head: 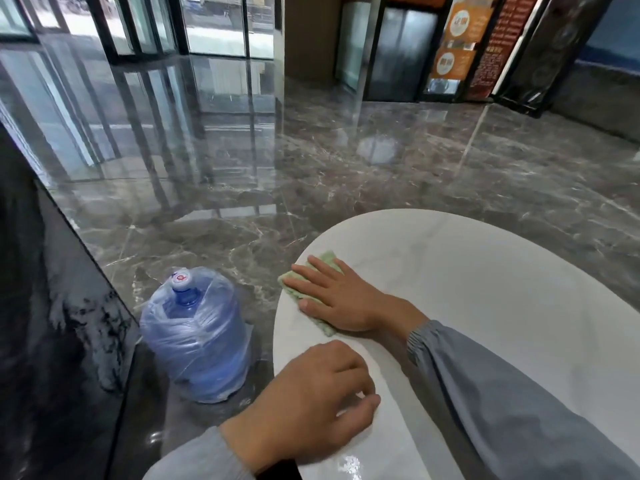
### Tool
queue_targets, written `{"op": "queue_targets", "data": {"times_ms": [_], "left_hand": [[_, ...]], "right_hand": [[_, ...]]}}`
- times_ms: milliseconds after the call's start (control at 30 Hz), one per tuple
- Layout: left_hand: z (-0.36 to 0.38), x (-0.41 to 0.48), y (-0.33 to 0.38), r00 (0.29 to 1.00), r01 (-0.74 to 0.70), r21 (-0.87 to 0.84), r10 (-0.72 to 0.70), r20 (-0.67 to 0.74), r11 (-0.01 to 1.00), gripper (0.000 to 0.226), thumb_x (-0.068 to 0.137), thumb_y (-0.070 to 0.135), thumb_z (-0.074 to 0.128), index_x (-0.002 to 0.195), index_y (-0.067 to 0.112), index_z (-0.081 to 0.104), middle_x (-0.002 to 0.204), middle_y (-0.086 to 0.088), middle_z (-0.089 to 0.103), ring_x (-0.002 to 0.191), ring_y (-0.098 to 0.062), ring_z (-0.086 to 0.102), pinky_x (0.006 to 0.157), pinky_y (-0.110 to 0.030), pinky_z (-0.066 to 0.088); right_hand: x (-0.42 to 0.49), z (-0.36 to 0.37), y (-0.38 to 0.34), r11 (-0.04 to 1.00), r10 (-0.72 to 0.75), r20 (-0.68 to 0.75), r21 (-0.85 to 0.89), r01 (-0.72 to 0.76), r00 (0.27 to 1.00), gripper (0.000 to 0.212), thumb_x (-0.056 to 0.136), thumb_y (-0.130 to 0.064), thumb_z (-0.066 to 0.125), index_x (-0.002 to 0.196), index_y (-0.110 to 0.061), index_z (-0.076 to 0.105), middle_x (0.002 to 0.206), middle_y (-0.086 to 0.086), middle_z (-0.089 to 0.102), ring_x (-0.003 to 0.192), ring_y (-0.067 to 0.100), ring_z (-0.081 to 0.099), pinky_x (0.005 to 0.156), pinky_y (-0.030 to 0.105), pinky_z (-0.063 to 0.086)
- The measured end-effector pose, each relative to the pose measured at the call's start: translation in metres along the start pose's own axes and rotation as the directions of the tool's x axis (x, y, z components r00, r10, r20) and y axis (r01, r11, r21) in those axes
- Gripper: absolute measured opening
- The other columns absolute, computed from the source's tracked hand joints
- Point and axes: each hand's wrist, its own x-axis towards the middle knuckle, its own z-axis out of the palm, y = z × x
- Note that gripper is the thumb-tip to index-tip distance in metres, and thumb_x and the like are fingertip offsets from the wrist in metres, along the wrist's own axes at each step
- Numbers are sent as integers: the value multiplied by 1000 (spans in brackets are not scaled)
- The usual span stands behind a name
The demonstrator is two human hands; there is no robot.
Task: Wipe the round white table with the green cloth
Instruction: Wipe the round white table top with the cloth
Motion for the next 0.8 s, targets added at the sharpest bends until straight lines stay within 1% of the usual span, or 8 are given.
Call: {"op": "queue_targets", "data": {"times_ms": [100, 200, 300, 467, 500, 600, 633, 800], "left_hand": [[-11, -23, 1, 985, -35, -20, 31, -168, 999, 17, 97, 27, 70, 85, 15, 74, 88, 4, 68, 82, -15, 62, 76, -27, 52], [-16, -41, 3, 960, -42, -102, 12, -279, 994, 15, 96, 18, 71, 83, 10, 72, 87, 2, 68, 82, -16, 65, 75, -32, 54], [-20, -56, 7, 937, -38, -166, -23, -348, 985, 9, 95, 17, 68, 90, 12, 74, 91, 9, 70, 84, -10, 66, 77, -29, 54], [-21, -73, 3, 900, 101, -268, -202, -386, 958, 9, 98, 24, 63, 98, 21, 71, 92, 18, 65, 84, -6, 64, 77, -21, 49], [-20, -74, 2, 887, 134, -276, -239, -396, 952, 8, 98, 26, 62, 97, 24, 70, 91, 19, 64, 84, -5, 64, 77, -18, 47], [-16, -73, 0, 860, 184, -315, -308, -407, 931, 6, 99, 31, 61, 98, 32, 67, 91, 20, 65, 84, -5, 64, 76, -12, 44], [-14, -73, -1, 859, 191, -323, -317, -402, 927, 6, 99, 32, 60, 98, 34, 66, 92, 21, 65, 84, -5, 63, 76, -12, 44], [-7, -65, -3, 855, 217, -352, -351, -382, 911, 6, 99, 34, 60, 97, 36, 64, 92, 19, 65, 82, -5, 61, 75, -15, 44]], "right_hand": [[-25, 7, -33, 1000, -19, -2, -6, 19, 1000, 55, 111, -54, 18, 163, -50, -1, 172, -20, -9, 157, 9, -20, 125, 48, -11], [-59, 15, -64, 999, -41, 14, -22, 41, 999, 57, 112, -50, 22, 163, -48, -3, 172, -19, -13, 155, 9, -25, 125, 48, -13], [-102, 26, -96, 998, -58, 24, -28, 58, 998, 61, 111, -43, 29, 165, -43, 0, 172, -18, -14, 154, 9, -28, 126, 48, -13], [-174, 41, -146, 997, 76, 17, 27, -77, 997, 57, 111, -58, 19, 162, -49, -5, 169, -23, -20, 155, 10, -28, 124, 48, -13], [-189, 45, -153, 994, 107, 21, 19, -108, 994, 57, 111, -59, 20, 162, -51, -5, 170, -21, -18, 156, 11, -24, 124, 47, -11], [-226, 54, -169, 975, 198, 0, -107, -197, 980, 57, 109, -61, 26, 163, -45, 19, 172, -12, 14, 159, 21, 12, 119, 48, 14], [-232, 54, -174, 961, 249, -2, -124, -247, 968, 57, 108, -61, 27, 162, -45, 22, 171, -12, 18, 158, 21, 17, 118, 47, 17], [-212, 58, -170, 935, 337, -9, 119, -334, 941, 54, 107, -67, 16, 153, -65, -12, 164, -32, -24, 151, 2, -32, 123, 43, -17]]}}
